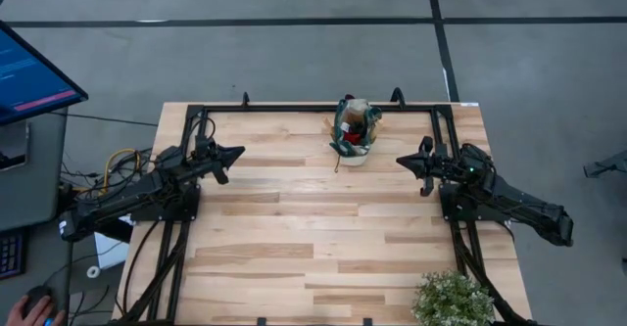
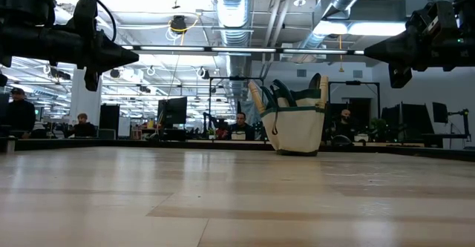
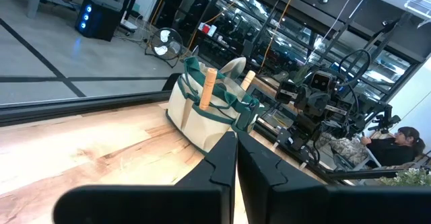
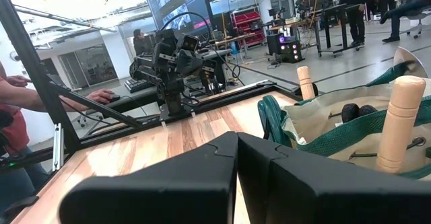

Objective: Pick & Place Garden tools in Gardening bag
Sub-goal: Return to Home Position

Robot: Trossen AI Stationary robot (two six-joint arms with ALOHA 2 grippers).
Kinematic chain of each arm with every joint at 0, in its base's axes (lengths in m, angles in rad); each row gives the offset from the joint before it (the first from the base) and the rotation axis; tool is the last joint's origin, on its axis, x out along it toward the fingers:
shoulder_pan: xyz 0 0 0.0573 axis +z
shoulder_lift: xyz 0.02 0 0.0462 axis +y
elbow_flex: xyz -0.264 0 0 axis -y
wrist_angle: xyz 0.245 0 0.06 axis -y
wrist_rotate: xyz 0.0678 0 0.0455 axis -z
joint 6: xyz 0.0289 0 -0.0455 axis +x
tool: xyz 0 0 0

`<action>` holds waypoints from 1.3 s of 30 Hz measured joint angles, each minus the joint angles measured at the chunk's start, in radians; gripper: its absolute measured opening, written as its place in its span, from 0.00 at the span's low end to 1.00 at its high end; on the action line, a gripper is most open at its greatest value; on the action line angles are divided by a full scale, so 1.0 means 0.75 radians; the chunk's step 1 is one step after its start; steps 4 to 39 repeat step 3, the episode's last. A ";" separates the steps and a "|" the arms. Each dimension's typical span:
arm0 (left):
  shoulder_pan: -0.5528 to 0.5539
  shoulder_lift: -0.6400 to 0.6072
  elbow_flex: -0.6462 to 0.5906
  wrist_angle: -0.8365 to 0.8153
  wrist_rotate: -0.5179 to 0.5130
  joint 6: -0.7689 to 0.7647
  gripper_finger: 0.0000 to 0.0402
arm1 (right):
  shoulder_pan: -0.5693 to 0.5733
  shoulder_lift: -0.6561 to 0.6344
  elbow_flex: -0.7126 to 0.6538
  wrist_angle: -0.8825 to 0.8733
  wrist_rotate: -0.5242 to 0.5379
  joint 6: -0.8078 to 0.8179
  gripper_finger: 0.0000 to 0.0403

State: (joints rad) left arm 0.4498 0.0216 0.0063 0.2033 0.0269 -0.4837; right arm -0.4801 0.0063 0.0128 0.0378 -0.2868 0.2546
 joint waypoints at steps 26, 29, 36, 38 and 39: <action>0.000 0.000 0.000 0.000 0.001 0.000 0.03 | 0.000 0.000 0.000 0.000 0.000 0.000 0.00; 0.000 0.000 0.000 0.000 0.001 0.000 0.03 | 0.000 0.000 0.000 0.000 0.000 0.000 0.00; 0.000 0.000 0.000 0.000 0.001 0.000 0.03 | 0.000 0.000 0.000 0.000 0.000 0.000 0.00; 0.000 0.000 0.000 0.000 0.001 0.000 0.03 | 0.000 0.000 0.000 0.000 0.000 0.000 0.00; 0.000 0.000 0.000 0.000 0.001 0.000 0.03 | 0.000 0.000 0.000 0.000 0.000 0.000 0.00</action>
